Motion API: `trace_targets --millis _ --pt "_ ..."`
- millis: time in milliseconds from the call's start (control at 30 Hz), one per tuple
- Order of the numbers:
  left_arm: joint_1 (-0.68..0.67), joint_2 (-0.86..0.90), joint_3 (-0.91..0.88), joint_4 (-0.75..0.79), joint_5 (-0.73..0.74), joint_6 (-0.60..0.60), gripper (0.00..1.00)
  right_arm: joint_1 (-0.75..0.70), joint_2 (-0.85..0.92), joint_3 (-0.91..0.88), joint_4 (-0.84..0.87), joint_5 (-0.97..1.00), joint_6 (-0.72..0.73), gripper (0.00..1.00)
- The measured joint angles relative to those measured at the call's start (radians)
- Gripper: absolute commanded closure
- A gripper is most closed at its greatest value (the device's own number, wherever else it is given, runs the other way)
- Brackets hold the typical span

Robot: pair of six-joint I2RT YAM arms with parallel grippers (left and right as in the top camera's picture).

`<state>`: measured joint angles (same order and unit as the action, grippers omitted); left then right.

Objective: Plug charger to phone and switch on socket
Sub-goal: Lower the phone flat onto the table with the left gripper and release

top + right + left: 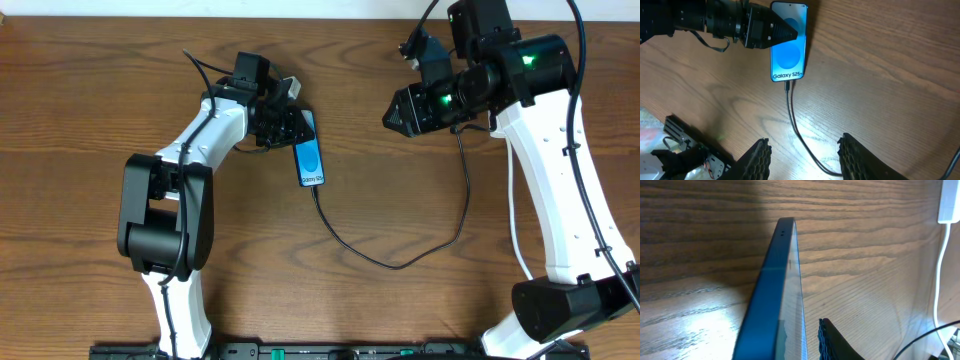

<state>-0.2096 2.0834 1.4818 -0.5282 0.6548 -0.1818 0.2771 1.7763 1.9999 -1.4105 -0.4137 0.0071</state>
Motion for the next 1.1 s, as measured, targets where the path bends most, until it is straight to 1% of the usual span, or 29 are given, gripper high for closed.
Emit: trace_targets --millis 167,233,367,633,833,1100 --pt "0.000 0.000 0.000 -0.003 -0.008 0.000 0.76 0.000 0.000 0.000 -0.003 0.003 0.000 0.57" --pt "0.000 0.000 0.000 -0.003 -0.008 0.000 0.73 0.000 0.000 0.000 -0.003 0.003 0.000 0.57" --pt "-0.001 0.000 0.000 -0.008 -0.022 0.000 0.71 0.000 0.000 0.000 -0.003 0.003 0.000 0.57" --pt "-0.001 0.000 0.000 -0.015 -0.047 0.003 0.58 0.000 0.000 0.000 -0.006 0.004 0.000 0.57" --pt "-0.001 0.000 0.000 -0.022 -0.064 0.003 0.54 0.000 0.000 0.000 -0.012 0.011 0.000 0.58" --pt "-0.001 0.000 0.000 -0.022 -0.063 0.003 0.54 0.000 0.000 0.000 -0.014 0.015 0.000 0.58"
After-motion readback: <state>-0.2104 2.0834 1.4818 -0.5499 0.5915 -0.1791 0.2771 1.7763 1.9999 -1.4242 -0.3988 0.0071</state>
